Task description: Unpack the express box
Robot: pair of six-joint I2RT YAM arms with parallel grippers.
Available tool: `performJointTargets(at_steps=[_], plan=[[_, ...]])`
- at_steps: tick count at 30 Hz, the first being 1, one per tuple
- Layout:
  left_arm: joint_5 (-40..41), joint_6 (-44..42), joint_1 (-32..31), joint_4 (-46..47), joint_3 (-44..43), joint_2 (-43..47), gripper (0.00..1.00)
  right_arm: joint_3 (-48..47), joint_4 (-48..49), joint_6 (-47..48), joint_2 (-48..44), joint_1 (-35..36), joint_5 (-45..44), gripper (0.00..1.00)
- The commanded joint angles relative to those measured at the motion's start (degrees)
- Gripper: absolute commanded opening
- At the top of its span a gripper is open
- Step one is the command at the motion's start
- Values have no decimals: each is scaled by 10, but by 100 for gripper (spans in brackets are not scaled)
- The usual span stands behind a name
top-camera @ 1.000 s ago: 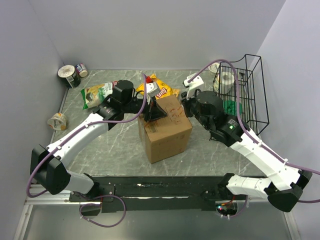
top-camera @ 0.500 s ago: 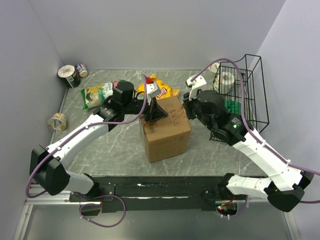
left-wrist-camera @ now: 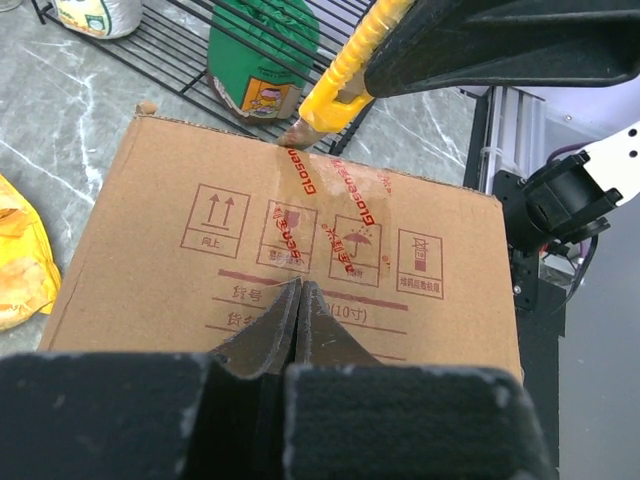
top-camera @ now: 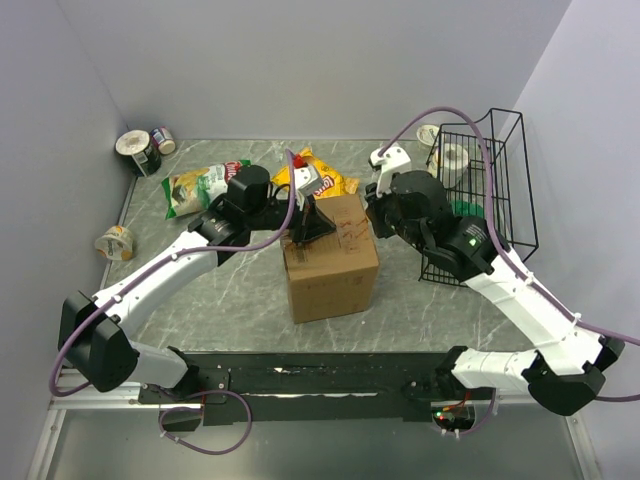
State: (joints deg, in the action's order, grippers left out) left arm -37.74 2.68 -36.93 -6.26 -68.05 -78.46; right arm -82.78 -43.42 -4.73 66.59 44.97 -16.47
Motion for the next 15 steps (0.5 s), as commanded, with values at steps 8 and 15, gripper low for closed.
performJointTargets(at_steps=[8,15], plan=[[71,3,1,-54,27,19,1,-46,-4,-22,41,5,48,0],[29,14,13,-76,17,44,1,-74,85,8,102,-3,58,0]])
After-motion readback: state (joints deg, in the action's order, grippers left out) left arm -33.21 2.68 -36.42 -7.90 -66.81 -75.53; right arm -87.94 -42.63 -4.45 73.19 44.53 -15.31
